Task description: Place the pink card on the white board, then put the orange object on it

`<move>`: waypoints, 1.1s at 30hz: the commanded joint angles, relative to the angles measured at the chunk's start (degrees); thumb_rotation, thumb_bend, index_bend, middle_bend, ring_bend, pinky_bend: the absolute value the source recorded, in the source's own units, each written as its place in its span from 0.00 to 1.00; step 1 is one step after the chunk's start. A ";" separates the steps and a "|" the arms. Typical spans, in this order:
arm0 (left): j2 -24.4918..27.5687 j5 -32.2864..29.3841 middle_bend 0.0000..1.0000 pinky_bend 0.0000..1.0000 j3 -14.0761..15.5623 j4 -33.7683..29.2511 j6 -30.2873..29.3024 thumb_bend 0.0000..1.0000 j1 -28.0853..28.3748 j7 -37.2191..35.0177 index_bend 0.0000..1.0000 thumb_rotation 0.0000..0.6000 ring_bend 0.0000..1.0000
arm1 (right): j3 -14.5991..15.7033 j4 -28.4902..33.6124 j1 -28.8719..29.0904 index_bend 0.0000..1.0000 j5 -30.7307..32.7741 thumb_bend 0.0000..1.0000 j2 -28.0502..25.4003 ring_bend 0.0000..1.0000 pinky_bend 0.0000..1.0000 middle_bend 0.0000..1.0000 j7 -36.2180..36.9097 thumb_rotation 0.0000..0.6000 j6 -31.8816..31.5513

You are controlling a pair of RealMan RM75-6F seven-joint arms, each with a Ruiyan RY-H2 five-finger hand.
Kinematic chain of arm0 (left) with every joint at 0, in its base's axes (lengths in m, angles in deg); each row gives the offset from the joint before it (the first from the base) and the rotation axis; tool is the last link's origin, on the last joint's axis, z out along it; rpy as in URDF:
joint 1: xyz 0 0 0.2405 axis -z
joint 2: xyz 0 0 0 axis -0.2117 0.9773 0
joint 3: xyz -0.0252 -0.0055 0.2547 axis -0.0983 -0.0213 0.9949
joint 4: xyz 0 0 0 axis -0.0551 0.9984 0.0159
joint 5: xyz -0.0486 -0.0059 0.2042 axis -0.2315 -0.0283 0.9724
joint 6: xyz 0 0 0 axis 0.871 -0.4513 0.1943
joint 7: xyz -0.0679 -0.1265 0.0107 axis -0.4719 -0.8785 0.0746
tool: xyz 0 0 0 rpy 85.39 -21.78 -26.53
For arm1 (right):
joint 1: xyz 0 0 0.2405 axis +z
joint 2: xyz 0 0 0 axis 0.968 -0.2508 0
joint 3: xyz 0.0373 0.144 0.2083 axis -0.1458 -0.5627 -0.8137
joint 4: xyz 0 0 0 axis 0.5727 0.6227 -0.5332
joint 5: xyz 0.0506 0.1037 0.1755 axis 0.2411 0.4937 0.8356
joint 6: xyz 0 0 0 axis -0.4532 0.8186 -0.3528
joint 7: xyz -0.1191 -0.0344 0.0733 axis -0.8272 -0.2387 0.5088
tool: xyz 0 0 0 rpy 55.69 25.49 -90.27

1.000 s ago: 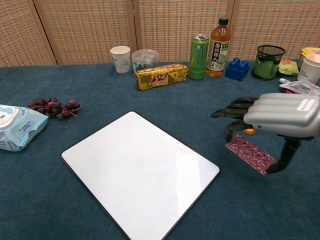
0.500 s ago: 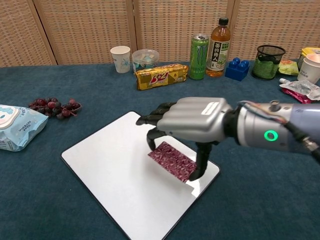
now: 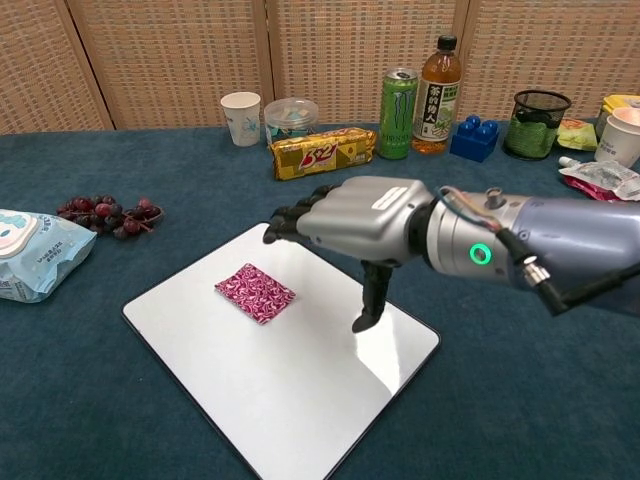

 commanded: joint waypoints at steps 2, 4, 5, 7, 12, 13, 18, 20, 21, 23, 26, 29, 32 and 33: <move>-0.25 -0.10 0.00 0.00 0.07 -0.05 0.04 0.00 0.09 0.67 0.00 1.00 0.00 | -0.27 2.36 -1.13 0.00 1.91 0.00 -5.65 0.00 0.00 0.00 0.85 1.00 -3.04; -0.39 -0.21 0.00 0.00 0.08 -0.12 0.02 0.00 0.12 1.02 0.00 1.00 0.00 | 0.17 2.12 -2.22 0.00 2.06 0.00 -8.13 0.00 0.00 0.00 2.00 1.00 -4.22; -0.44 -0.26 0.00 0.00 0.07 -0.14 0.01 0.00 0.13 1.16 0.00 1.00 0.00 | 0.39 1.69 -2.72 0.02 2.11 0.00 -8.89 0.00 0.00 0.00 2.51 1.00 -4.69; -0.57 -0.35 0.00 0.00 0.10 -0.20 0.06 0.00 0.18 1.57 0.00 1.00 0.00 | 1.07 -0.03 -4.30 0.11 2.04 0.01 -10.51 0.00 0.00 0.00 4.54 1.00 -5.94; -0.89 -0.39 0.00 0.00 0.20 -0.31 0.18 0.00 0.35 2.48 0.00 1.00 0.00 | 1.98 -6.76 -8.10 0.29 1.72 0.19 -11.27 0.00 0.00 0.00 11.31 1.00 -8.16; -0.94 -0.38 0.00 0.00 0.21 -0.34 0.17 0.00 0.37 2.61 0.00 1.00 0.00 | 2.05 -7.96 -8.67 0.31 1.95 0.21 -11.19 0.00 0.00 0.00 12.40 1.00 -8.31; -1.20 -0.31 0.00 0.00 0.31 -0.64 0.20 0.00 0.53 3.51 0.00 1.00 0.00 | 2.67 -14.27 -11.60 0.39 1.67 0.26 -9.83 0.00 0.00 0.00 19.36 1.00 -8.21; -1.31 -0.31 0.00 0.00 0.36 -0.72 0.24 0.00 0.60 3.90 0.00 1.00 0.00 | 2.93 -15.57 -12.29 0.39 1.14 0.29 -9.20 0.00 0.00 0.00 21.22 1.00 -7.99; -1.37 -0.29 0.00 0.00 0.41 -0.76 0.26 0.00 0.62 4.03 0.00 1.00 0.00 | 3.06 -16.12 -12.67 0.39 0.87 0.30 -8.75 0.00 0.00 0.00 22.08 1.00 -8.05; -1.47 -0.26 0.00 0.00 0.48 -0.75 0.29 0.00 0.66 4.28 0.00 1.00 0.00 | 3.23 -17.02 -13.13 0.39 0.22 0.31 -7.92 0.00 0.00 0.00 23.14 1.00 -8.29; -1.55 -0.23 0.00 0.00 0.53 -0.78 0.27 0.00 0.67 4.43 0.00 1.00 0.00 | 3.25 -17.89 -13.53 0.39 -0.10 0.31 -6.79 0.00 0.00 0.00 24.49 1.00 -8.10; -1.56 -0.37 0.00 0.00 0.49 -0.77 0.13 0.00 0.60 4.37 0.00 1.00 0.00 | 2.96 -18.39 -13.57 0.39 -0.20 0.31 -5.76 0.00 0.00 0.00 25.56 1.00 -7.59; -1.51 -0.51 0.00 0.00 0.46 -0.72 0.21 0.00 0.62 4.21 0.00 1.00 0.00 | 2.71 -19.18 -13.34 0.39 -0.32 0.32 -4.63 0.00 0.00 0.00 25.51 1.00 -7.34; -1.48 -0.52 0.00 0.00 0.46 -0.72 0.24 0.00 0.63 4.12 0.00 1.00 0.00 | 2.61 -19.56 -13.25 0.39 -0.20 0.33 -4.17 0.00 0.00 0.00 25.37 1.00 -7.24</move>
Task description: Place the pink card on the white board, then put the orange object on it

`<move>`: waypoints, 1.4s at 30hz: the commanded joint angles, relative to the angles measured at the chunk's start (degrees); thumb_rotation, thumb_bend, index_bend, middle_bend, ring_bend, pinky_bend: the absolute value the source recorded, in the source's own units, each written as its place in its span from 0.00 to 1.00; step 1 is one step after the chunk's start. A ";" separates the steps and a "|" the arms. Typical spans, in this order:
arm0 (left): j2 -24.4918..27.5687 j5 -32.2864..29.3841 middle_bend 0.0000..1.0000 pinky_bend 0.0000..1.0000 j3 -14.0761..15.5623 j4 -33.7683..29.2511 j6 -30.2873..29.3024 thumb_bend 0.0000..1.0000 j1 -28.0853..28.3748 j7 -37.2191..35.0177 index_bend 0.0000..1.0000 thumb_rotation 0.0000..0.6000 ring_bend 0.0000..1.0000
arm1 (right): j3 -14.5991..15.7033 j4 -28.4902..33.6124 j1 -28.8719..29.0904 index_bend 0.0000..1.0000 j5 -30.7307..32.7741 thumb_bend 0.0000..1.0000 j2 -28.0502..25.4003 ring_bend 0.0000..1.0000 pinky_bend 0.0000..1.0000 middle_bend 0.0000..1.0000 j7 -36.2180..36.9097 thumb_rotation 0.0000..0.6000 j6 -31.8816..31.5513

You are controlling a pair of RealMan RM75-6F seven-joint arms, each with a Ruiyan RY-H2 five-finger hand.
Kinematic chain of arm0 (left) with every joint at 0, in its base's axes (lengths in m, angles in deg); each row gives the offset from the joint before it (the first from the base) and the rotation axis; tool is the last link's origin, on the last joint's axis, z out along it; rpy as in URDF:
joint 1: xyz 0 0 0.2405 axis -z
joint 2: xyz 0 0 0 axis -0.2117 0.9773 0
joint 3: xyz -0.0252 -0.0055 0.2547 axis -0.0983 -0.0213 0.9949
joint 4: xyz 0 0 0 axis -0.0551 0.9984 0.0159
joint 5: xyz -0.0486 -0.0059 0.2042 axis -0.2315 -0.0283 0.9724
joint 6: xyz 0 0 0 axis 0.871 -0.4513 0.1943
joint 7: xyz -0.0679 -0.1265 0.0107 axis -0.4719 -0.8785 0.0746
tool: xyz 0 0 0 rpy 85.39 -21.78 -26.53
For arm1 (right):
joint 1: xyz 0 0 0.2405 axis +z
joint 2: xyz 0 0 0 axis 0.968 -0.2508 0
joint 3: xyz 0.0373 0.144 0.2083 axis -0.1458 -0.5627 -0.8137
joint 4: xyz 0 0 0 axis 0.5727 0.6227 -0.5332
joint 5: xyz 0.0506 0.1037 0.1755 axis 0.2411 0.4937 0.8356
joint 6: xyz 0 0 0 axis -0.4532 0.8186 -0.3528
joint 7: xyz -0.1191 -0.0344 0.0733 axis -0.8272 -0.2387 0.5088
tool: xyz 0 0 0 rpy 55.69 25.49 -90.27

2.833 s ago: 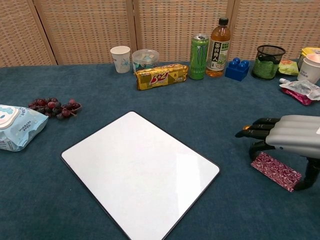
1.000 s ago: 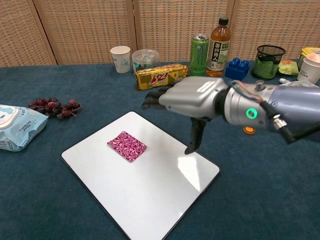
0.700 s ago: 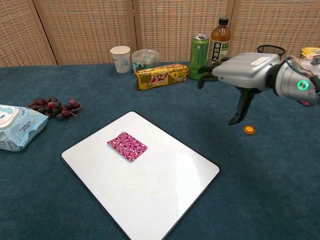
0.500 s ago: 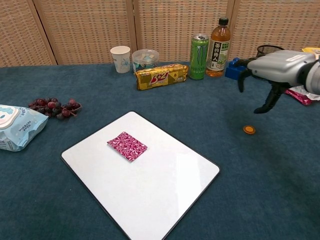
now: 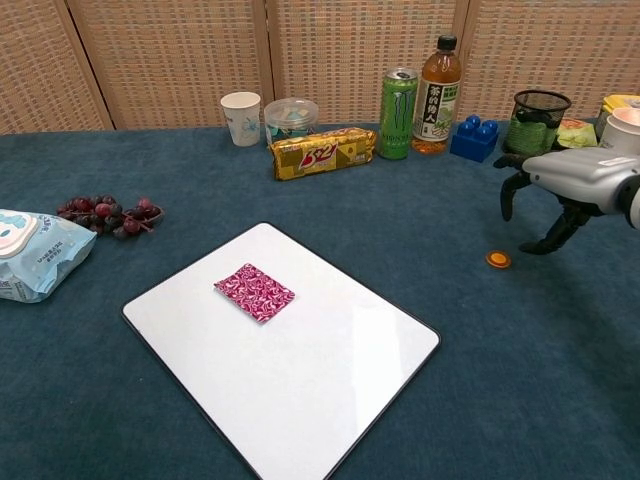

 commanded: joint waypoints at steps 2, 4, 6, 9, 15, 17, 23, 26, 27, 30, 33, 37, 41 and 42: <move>0.09 -0.02 0.00 0.00 0.01 0.01 0.03 0.00 0.01 -0.22 0.00 1.00 0.00 | -0.46 -1.48 0.33 0.39 0.41 0.33 1.66 0.00 0.00 0.00 -0.50 1.00 0.46; 0.15 -0.03 0.00 0.00 -0.01 0.01 -0.04 0.00 -0.01 -0.35 0.00 1.00 0.00 | -0.65 -2.05 0.42 0.39 0.64 0.33 2.31 0.00 0.00 0.00 -0.72 1.00 0.60; 0.21 -0.07 0.00 0.00 -0.06 0.02 -0.03 0.00 0.01 -0.50 0.00 1.00 0.00 | -0.78 -2.53 0.49 0.39 0.85 0.34 2.87 0.00 0.00 0.00 -0.91 1.00 0.81; 0.24 -0.15 0.00 0.00 -0.05 0.07 0.04 0.00 0.02 -0.60 0.00 1.00 0.00 | -0.91 -2.90 0.48 0.39 1.09 0.34 3.47 0.00 0.00 0.00 -1.09 1.00 0.98; 0.31 -0.22 0.00 0.00 -0.03 0.08 0.21 0.00 0.12 -0.64 0.00 1.00 0.00 | -0.89 -3.51 0.44 0.39 1.50 0.34 4.80 0.00 0.00 0.00 -1.77 1.00 1.27; 0.37 -0.24 0.00 0.00 0.00 0.04 0.24 0.00 0.11 -0.70 0.00 1.00 0.00 | -1.01 -3.95 0.46 0.39 1.86 0.34 5.26 0.00 0.00 0.00 -1.95 1.00 1.45; 0.43 -0.28 0.00 0.00 0.01 -0.02 0.28 0.00 0.15 -0.75 0.00 1.00 0.00 | -1.34 -5.16 0.46 0.39 2.40 0.34 5.95 0.00 0.00 0.00 -2.46 1.00 1.78; 0.40 -0.28 0.00 0.00 0.03 0.00 0.29 0.00 0.17 -0.77 0.00 1.00 0.00 | -1.42 -5.67 0.39 0.39 2.56 0.34 6.17 0.00 0.00 0.00 -2.57 1.00 1.96; 0.42 -0.28 0.00 0.00 0.05 -0.01 0.29 0.00 0.16 -0.75 0.00 1.00 0.00 | -1.38 -5.85 0.35 0.39 2.58 0.34 6.24 0.00 0.00 0.00 -2.60 1.00 2.05; 0.39 -0.34 0.00 0.00 0.07 0.00 0.38 0.00 0.21 -0.65 0.00 1.00 0.00 | -1.28 -6.53 0.25 0.39 2.58 0.34 6.55 0.00 0.00 0.00 -2.57 1.00 2.36; 0.33 -0.44 0.00 0.00 0.06 0.04 0.45 0.00 0.25 -0.53 0.00 1.00 0.00 | -1.11 -7.21 0.10 0.39 2.58 0.34 6.91 0.00 0.00 0.00 -2.33 1.00 2.85; 0.25 -0.63 0.00 0.00 0.02 0.04 0.56 0.00 0.33 -0.35 0.00 1.00 0.00 | -0.67 -8.11 -0.07 0.39 1.73 0.34 7.50 0.00 0.00 0.00 -2.04 1.00 3.14; 0.21 -0.73 0.00 0.00 0.03 0.02 0.63 0.00 0.38 -0.20 0.00 1.00 0.00 | -0.70 -9.00 -0.16 0.40 1.34 0.34 8.11 0.00 0.00 0.00 -1.67 1.00 3.38; 0.21 -0.76 0.00 0.00 0.02 0.02 0.63 0.00 0.38 -0.20 0.00 1.00 0.00 | -0.75 -9.19 -0.16 0.41 1.31 0.34 8.24 0.00 0.00 0.00 -1.60 1.00 3.48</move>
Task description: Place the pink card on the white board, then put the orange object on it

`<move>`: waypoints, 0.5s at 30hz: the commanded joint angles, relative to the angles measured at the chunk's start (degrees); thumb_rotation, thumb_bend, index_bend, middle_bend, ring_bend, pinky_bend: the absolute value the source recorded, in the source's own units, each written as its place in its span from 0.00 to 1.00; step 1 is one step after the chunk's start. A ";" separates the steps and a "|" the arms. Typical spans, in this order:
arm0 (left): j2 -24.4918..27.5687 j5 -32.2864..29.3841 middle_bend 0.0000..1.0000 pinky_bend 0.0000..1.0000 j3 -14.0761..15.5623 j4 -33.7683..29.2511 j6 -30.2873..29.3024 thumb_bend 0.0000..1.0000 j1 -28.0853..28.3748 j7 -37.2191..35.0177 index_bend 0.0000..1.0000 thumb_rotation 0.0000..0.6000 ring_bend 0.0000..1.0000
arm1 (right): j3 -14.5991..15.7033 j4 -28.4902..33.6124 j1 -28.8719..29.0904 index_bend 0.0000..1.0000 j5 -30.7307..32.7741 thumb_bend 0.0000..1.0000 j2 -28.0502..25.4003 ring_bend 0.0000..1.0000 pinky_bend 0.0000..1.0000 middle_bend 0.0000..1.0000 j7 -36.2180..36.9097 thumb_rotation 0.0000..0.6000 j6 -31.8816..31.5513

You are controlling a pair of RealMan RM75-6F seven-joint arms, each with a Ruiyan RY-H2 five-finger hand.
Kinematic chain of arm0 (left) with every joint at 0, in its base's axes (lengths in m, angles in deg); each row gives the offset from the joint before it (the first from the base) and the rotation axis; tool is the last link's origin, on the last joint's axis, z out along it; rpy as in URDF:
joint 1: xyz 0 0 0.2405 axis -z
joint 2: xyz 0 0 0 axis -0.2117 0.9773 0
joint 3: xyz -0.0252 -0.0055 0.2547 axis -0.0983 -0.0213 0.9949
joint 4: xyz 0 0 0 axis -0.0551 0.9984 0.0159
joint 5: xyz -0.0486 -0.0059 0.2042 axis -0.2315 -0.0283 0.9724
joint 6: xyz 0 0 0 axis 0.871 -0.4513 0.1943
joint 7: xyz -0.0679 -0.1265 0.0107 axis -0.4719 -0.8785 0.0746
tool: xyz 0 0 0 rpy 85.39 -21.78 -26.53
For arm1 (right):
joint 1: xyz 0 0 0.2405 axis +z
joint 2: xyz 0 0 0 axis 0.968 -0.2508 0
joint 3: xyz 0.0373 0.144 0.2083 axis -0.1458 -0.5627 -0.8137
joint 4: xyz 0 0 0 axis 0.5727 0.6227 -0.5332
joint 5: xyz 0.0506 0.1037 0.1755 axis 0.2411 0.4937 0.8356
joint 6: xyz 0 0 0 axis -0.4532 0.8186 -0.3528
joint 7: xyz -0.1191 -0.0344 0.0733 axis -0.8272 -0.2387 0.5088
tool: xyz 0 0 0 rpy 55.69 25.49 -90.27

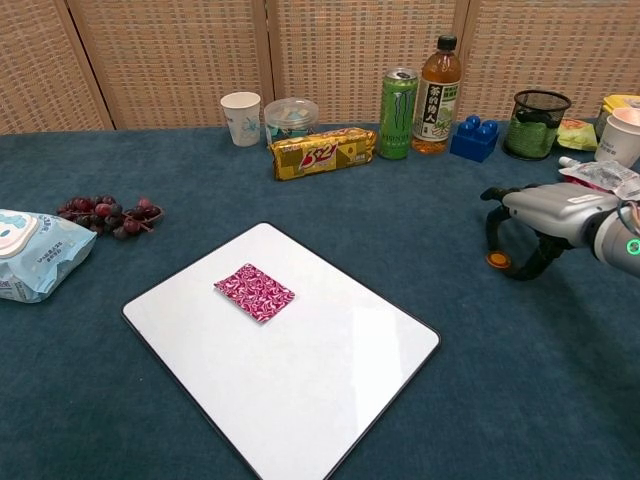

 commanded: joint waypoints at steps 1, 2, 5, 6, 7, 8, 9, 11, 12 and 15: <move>0.00 -0.06 0.00 0.00 -0.02 0.02 0.02 0.00 0.02 0.00 0.00 1.00 0.00 | -0.10 -0.50 -0.03 0.42 -0.14 0.35 0.34 0.00 0.00 0.00 0.19 1.00 0.22; 0.01 -0.07 0.00 0.00 -0.03 0.00 0.02 0.00 0.03 0.00 0.00 1.00 0.00 | -0.12 -0.65 -0.03 0.45 -0.20 0.36 0.42 0.00 0.00 0.00 0.18 1.00 0.24; 0.03 -0.11 0.00 0.00 -0.04 0.01 0.07 0.00 0.06 -0.06 0.00 1.00 0.00 | -0.11 -1.22 -0.10 0.52 -0.35 0.39 0.77 0.00 0.00 0.00 0.09 1.00 0.26; 0.03 -0.13 0.00 0.00 -0.04 0.02 0.07 0.00 0.06 -0.06 0.00 1.00 0.00 | -0.11 -1.30 -0.13 0.53 -0.42 0.39 0.85 0.00 0.00 0.00 0.11 1.00 0.29; 0.03 -0.15 0.00 0.00 -0.04 0.04 0.09 0.00 0.07 -0.08 0.00 1.00 0.00 | -0.16 -1.28 -0.18 0.54 -0.54 0.39 0.92 0.00 0.00 0.00 0.25 1.00 0.27; 0.03 -0.15 0.00 0.00 -0.04 0.03 0.10 0.00 0.08 -0.09 0.00 1.00 0.00 | -0.23 -1.18 -0.23 0.55 -0.69 0.39 0.96 0.00 0.00 0.00 0.49 1.00 0.26; 0.04 -0.15 0.00 0.00 -0.04 0.02 0.11 0.00 0.08 -0.10 0.00 1.00 0.00 | -0.33 -0.88 -0.28 0.55 -0.81 0.39 0.95 0.00 0.00 0.00 0.83 1.00 0.31; 0.07 -0.16 0.00 0.00 -0.04 0.01 0.13 0.00 0.10 -0.19 0.00 1.00 0.00 | -0.72 0.39 -0.34 0.55 -1.09 0.39 0.69 0.00 0.00 0.00 1.74 1.00 0.38; 0.09 -0.18 0.00 0.00 -0.04 0.00 0.15 0.00 0.10 -0.23 0.00 1.00 0.00 | -0.80 0.72 -0.33 0.55 -1.22 0.39 0.59 0.00 0.00 0.00 1.90 1.00 0.35; 0.19 -0.14 0.00 0.00 -0.01 -0.05 0.19 0.00 0.12 -0.36 0.00 1.00 0.00 | -1.33 2.07 -0.11 0.55 -1.67 0.39 0.30 0.00 0.00 0.00 2.14 1.00 0.05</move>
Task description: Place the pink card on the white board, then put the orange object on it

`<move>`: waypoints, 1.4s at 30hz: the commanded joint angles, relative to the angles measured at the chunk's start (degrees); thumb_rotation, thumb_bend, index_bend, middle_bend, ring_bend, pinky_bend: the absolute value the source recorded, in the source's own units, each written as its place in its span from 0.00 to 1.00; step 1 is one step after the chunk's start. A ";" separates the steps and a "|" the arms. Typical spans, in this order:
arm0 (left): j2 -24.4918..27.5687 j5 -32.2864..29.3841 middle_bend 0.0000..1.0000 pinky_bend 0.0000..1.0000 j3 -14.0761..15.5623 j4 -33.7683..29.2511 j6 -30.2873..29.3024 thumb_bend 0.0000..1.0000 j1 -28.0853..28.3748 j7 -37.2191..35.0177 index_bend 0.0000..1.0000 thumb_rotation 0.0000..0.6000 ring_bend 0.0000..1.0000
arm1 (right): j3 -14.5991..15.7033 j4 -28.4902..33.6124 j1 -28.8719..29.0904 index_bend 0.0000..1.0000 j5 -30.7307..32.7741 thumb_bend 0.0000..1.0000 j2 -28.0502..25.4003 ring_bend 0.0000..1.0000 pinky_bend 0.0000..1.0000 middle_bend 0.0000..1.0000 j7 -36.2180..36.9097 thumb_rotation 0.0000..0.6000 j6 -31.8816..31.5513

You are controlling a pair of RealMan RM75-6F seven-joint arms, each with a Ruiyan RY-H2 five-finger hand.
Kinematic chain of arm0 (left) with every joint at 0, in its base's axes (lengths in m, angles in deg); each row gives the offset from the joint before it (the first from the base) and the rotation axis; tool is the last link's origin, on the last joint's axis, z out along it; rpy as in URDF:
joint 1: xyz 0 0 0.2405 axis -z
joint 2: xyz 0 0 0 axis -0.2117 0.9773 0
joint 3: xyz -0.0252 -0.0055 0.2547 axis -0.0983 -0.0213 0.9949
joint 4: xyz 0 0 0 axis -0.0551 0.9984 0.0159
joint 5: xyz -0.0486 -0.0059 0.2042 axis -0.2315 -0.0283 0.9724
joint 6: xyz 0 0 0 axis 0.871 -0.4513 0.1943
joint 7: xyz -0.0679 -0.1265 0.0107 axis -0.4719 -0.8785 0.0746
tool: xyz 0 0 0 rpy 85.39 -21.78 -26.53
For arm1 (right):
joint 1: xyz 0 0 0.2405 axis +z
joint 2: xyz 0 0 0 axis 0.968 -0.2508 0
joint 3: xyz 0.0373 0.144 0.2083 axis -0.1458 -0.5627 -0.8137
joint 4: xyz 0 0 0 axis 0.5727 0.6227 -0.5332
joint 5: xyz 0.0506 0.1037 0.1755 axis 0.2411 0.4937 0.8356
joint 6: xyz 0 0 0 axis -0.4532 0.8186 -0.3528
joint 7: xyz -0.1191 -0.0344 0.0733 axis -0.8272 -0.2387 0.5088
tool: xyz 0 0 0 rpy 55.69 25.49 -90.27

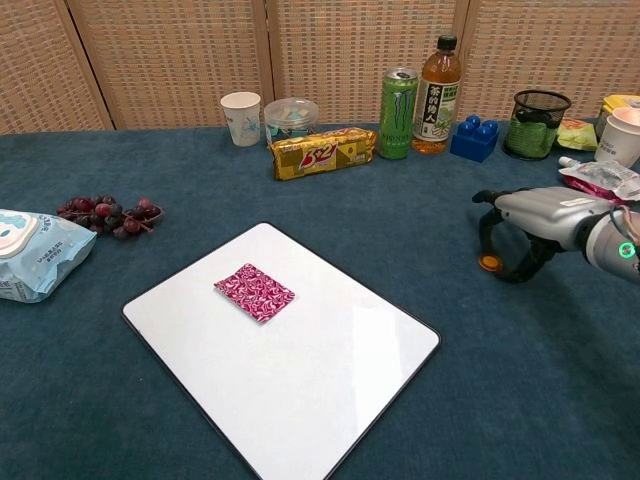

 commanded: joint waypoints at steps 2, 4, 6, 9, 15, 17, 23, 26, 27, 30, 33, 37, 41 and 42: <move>0.12 0.03 0.00 0.00 0.02 -0.06 0.04 0.00 0.01 -0.21 0.00 1.00 0.00 | -1.14 2.09 0.49 0.55 -0.37 0.39 -0.41 0.00 0.00 0.00 0.28 1.00 -0.46; 0.25 0.02 0.00 0.00 0.01 -0.10 0.06 0.00 0.00 -0.47 0.00 1.00 0.00 | -2.13 3.64 1.08 0.55 -0.03 0.39 -0.59 0.00 0.00 0.00 -0.08 1.00 -0.69; 0.41 -0.01 0.00 0.00 -0.04 -0.15 0.09 0.00 0.00 -0.77 0.00 1.00 0.00 | -3.07 5.17 1.75 0.55 0.46 0.39 -0.69 0.00 0.00 0.00 -0.80 1.00 -0.95; 0.74 -0.11 0.00 0.00 -0.19 -0.25 0.18 0.00 0.04 -1.41 0.00 1.00 0.00 | -4.73 8.05 3.47 0.55 1.23 0.39 -0.50 0.00 0.00 0.00 -2.95 1.00 -1.51; 1.40 -0.51 0.00 0.00 -0.40 -0.26 0.98 0.00 0.31 -2.77 0.00 1.00 0.00 | -7.38 12.72 8.18 0.55 5.79 0.39 2.31 0.00 0.00 0.00 -11.20 1.00 -2.89; 1.47 -0.52 0.00 0.00 -0.42 -0.17 1.26 0.00 0.45 -3.07 0.00 1.00 0.00 | -7.97 13.81 9.88 0.55 7.66 0.39 4.09 0.00 0.00 0.00 -13.81 1.00 -3.42; 1.38 -0.79 0.00 0.00 -0.28 0.25 2.31 0.00 0.86 -3.38 0.00 1.00 0.00 | -8.47 13.41 15.42 0.55 12.99 0.39 10.72 0.00 0.00 0.00 -22.00 1.00 -4.82; 1.48 -0.57 0.00 0.00 -0.20 0.25 2.28 0.00 0.86 -3.73 0.00 1.00 0.00 | -9.00 12.03 18.26 0.55 14.79 0.39 14.30 0.00 0.00 0.00 -25.08 1.00 -5.45; 1.53 -0.52 0.00 0.00 -0.18 0.27 2.29 0.00 0.86 -3.89 0.00 1.00 0.00 | -9.22 11.41 19.07 0.55 15.34 0.39 15.40 0.00 0.00 0.00 -25.92 1.00 -5.74; 1.79 -0.47 0.00 0.00 -0.17 0.24 2.43 0.00 0.88 -4.55 0.00 1.00 0.00 | -9.69 9.78 21.18 0.55 16.56 0.39 18.09 0.00 0.00 0.00 -27.98 1.00 -6.19; 2.09 -0.42 0.00 0.00 -0.16 0.33 2.54 0.00 0.86 -5.38 0.00 1.00 0.00 | -10.18 7.84 22.89 0.55 17.59 0.39 20.36 0.00 0.00 0.00 -29.40 1.00 -6.53; 2.45 -0.32 0.00 0.00 -0.14 0.28 2.70 0.00 0.86 -6.23 0.00 1.00 0.00 | -10.69 5.79 24.26 0.55 18.24 0.39 22.15 0.00 0.00 0.00 -30.22 1.00 -6.62; 2.81 -0.08 0.00 0.00 -0.16 0.22 2.53 0.00 0.78 -7.01 0.00 1.00 0.00 | -10.98 3.77 24.97 0.55 18.91 0.39 23.28 0.00 0.00 0.00 -30.58 1.00 -6.53; 2.91 -0.13 0.00 0.00 -0.16 0.26 2.64 0.00 0.80 -7.27 0.00 1.00 0.00 | -11.05 3.14 25.11 0.55 19.16 0.39 23.60 0.00 0.00 0.00 -30.59 1.00 -6.44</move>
